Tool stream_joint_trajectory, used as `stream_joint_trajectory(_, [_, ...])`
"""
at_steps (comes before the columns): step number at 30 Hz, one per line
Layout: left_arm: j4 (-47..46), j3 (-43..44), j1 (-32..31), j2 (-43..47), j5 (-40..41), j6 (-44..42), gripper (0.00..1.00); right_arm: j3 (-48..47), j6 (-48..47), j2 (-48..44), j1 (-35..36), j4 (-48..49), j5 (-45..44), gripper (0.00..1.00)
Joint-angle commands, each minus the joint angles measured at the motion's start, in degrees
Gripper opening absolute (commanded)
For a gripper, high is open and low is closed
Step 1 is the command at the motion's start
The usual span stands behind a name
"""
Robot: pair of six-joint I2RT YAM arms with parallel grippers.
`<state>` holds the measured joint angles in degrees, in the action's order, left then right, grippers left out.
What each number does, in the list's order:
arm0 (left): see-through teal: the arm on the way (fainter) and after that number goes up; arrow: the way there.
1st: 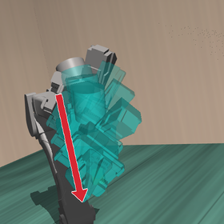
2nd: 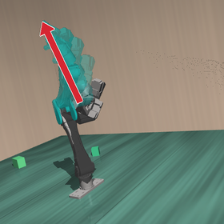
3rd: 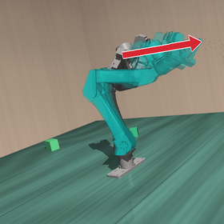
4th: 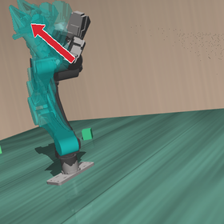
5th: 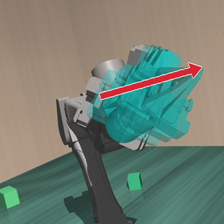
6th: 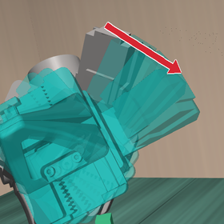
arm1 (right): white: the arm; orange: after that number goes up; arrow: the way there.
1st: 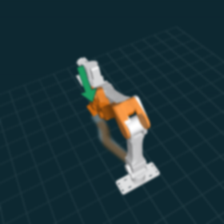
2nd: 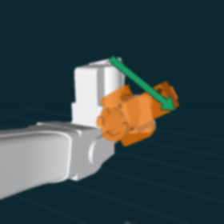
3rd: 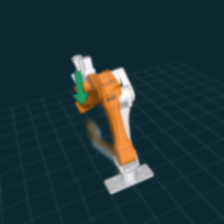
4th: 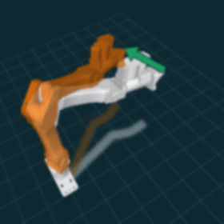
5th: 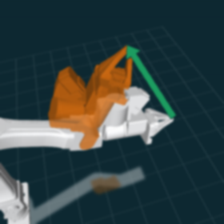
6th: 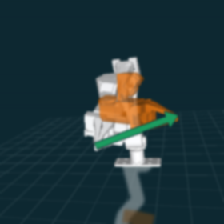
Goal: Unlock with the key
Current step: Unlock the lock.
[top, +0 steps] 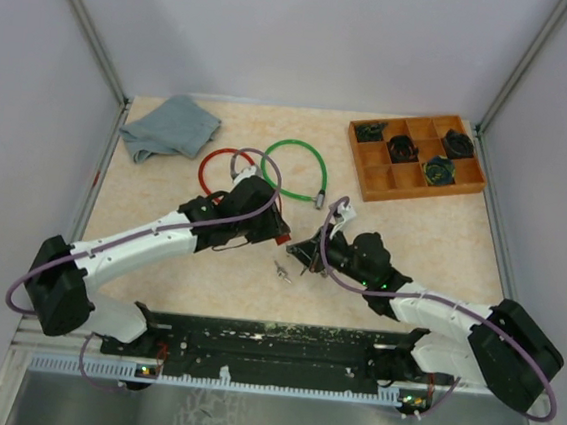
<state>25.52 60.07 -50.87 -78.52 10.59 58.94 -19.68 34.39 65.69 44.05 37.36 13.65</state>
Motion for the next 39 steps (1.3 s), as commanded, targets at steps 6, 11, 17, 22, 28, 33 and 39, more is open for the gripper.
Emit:
stream_joint_trajectory(6, [-1.4, 1.32, -2.29, -1.46, -6.28, 0.9, 0.0, -3.26, -3.51, -2.44, -2.79, 9.22, -1.3, 0.0])
stream_joint_trajectory(11, [-0.86, 0.96, -2.3, -0.1, -6.36, 3.05, 0.0, -3.41, -4.46, -1.3, -3.4, 11.82, -0.4, 0.0])
stream_joint_trajectory(17, [-3.02, 1.39, -2.1, -0.58, -9.88, 5.02, 0.0, -3.1, -3.4, 4.02, -3.45, 20.28, 4.03, 0.0])
stream_joint_trajectory(22, [-2.5, 1.38, -2.05, -1.15, -11.2, 6.12, 0.0, -3.17, -7.46, 3.98, -3.45, 20.61, 2.52, 0.0])
stream_joint_trajectory(28, [-5.55, -0.89, -2.13, -1.64, -14.96, 7.67, 0.0, -5.46, -8.34, 7.22, -3.37, 22.1, 0.53, 0.0])
stream_joint_trajectory(33, [-5.95, -0.81, -1.93, -2.25, -15.69, 6.87, 0.0, -4.21, -8.02, 9.13, -3.51, 28.19, 1.6, 0.0])
stream_joint_trajectory(39, [-6.31, -2.91, 2.1, -1.52, -14.08, 7.27, 0.0, -5.02, -7.75, 6.03, -3.54, 23.32, 5.36, 0.0])
